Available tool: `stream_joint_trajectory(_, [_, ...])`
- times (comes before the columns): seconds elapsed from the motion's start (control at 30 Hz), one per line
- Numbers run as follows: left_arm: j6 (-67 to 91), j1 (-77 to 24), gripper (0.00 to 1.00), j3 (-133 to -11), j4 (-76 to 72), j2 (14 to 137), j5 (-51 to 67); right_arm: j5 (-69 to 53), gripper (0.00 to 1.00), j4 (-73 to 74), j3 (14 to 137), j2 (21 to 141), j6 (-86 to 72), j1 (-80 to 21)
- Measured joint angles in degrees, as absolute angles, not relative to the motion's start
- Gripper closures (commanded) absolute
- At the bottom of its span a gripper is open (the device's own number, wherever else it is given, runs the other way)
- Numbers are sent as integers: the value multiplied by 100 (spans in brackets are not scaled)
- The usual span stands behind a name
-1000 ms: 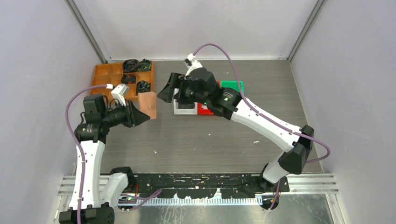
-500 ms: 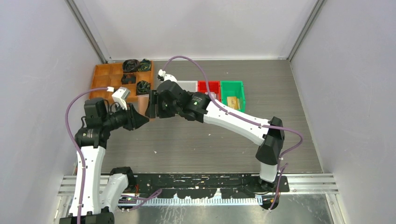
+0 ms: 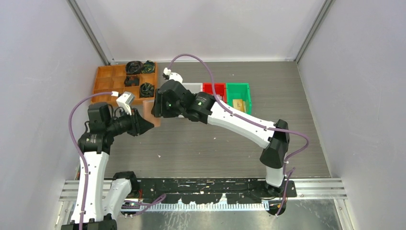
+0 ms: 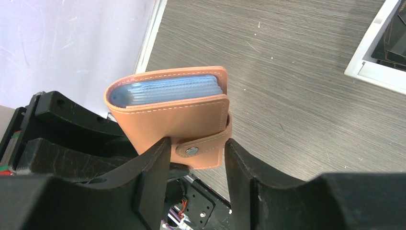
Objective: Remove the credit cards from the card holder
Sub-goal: Open the card holder.
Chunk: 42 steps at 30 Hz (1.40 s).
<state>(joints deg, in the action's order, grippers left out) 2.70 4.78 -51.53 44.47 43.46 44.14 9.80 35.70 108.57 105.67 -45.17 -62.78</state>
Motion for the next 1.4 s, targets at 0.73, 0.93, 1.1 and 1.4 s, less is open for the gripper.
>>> stream_joint_trajectory(0.73, [296, 462, 100, -5116, 4482, 4346, 4171, 867, 99, 3616, 11004, 10805, -4683, -6300])
stream_joint_trajectory(0.93, [301, 454, 100, -5116, 4480, 4309, 4095, 880, 99, 3625, 10993, 10805, -4713, -6300])
stream_joint_trajectory(1.1, [305, 445, 100, -5116, 4488, 4305, 4005, 941, 99, 3437, 10763, 10742, -4716, -6300])
stream_joint_trajectory(1.4, [305, 395, 100, -5116, 4501, 4303, 4075, 1059, 99, 3162, 10235, 10392, -4711, -6331])
